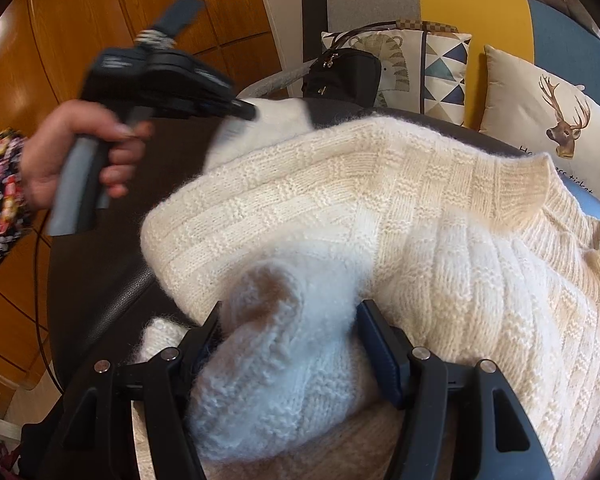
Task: Fold clothes
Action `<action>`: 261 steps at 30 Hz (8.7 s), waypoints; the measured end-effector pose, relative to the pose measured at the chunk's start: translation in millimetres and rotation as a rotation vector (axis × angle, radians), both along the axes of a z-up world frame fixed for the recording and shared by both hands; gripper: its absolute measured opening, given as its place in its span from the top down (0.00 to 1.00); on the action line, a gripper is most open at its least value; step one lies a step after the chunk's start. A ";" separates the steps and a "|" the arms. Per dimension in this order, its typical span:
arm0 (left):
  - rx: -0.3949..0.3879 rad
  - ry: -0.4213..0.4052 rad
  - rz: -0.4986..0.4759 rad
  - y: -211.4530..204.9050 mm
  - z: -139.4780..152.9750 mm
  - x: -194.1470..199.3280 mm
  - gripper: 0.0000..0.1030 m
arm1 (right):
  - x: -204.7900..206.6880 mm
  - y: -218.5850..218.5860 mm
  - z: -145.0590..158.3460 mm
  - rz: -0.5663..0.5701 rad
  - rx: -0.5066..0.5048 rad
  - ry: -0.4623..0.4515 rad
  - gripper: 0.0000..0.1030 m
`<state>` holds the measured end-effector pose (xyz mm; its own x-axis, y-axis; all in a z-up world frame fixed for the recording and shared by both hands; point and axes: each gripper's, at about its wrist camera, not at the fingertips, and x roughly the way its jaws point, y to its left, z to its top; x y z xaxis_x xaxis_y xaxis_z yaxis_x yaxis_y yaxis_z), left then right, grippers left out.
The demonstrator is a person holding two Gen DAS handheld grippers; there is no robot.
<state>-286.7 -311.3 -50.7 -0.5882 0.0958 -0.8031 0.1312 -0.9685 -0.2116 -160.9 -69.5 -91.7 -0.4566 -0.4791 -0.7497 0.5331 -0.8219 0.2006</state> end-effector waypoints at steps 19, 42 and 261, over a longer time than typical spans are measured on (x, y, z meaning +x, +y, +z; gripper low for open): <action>0.258 0.142 0.454 -52.2 39.6 233.3 0.93 | -2.3 -6.1 2.2 0.002 -0.015 -0.003 0.37; -0.067 0.079 0.334 -125.8 7.2 173.7 0.39 | 2.0 -11.5 0.3 0.013 0.039 0.013 0.34; 0.265 0.062 -0.248 213.5 -34.8 124.1 0.18 | 7.6 244.6 -3.1 -0.542 -0.451 -0.157 0.70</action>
<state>-162.5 -97.7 -85.5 -0.5681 0.4409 -0.6949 -0.1214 -0.8800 -0.4592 -153.3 175.1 -94.8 -0.6207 -0.4941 -0.6088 0.0110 -0.7818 0.6234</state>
